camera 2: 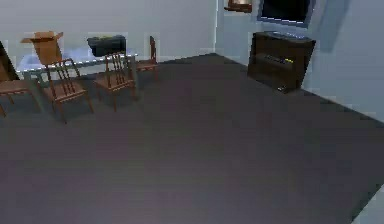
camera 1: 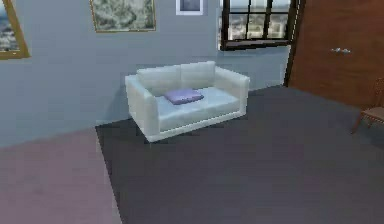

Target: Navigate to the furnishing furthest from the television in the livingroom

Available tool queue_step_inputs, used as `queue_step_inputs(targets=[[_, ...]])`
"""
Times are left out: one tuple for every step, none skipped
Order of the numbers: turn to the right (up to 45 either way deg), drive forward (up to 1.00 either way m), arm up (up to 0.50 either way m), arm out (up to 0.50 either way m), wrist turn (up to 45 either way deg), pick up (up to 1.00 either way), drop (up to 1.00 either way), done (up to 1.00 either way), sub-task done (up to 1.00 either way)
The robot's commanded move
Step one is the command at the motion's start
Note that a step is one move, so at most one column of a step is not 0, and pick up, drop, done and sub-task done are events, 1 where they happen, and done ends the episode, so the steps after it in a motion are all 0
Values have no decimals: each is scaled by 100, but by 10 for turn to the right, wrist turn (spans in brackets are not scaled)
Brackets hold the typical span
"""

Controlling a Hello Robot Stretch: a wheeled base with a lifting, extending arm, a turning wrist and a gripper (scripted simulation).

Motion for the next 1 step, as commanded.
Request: queue_step_inputs(targets=[[450,0,0,0,0,0,0,0,0]])
